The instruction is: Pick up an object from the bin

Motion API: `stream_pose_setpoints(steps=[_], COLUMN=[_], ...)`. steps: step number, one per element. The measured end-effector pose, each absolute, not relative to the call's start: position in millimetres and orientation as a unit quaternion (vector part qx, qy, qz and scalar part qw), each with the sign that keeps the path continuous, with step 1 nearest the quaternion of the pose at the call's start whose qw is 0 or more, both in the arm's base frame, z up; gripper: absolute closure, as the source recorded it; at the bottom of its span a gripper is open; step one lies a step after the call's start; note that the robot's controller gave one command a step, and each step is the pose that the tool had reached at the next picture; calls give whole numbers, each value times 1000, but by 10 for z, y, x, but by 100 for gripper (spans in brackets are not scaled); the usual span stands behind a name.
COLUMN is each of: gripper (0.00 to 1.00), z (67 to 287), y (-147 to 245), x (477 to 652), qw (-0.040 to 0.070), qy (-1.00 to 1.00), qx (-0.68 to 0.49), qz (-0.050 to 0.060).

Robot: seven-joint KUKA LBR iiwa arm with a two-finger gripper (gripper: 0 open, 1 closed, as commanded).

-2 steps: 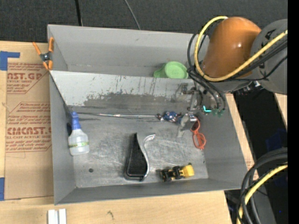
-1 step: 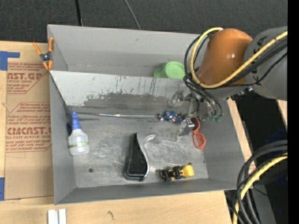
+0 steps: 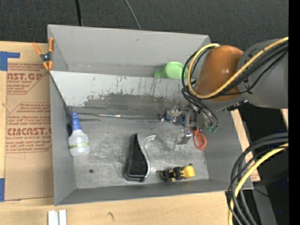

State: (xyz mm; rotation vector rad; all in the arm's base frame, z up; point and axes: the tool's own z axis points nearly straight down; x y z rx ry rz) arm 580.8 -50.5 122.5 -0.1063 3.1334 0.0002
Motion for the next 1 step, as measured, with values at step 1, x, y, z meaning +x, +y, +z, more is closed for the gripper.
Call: stream_pose_setpoints(steps=[1], gripper=[0], z=[1007], y=[-701], x=[5655], qw=[-4], qy=[998], qx=[-70], qz=[1])
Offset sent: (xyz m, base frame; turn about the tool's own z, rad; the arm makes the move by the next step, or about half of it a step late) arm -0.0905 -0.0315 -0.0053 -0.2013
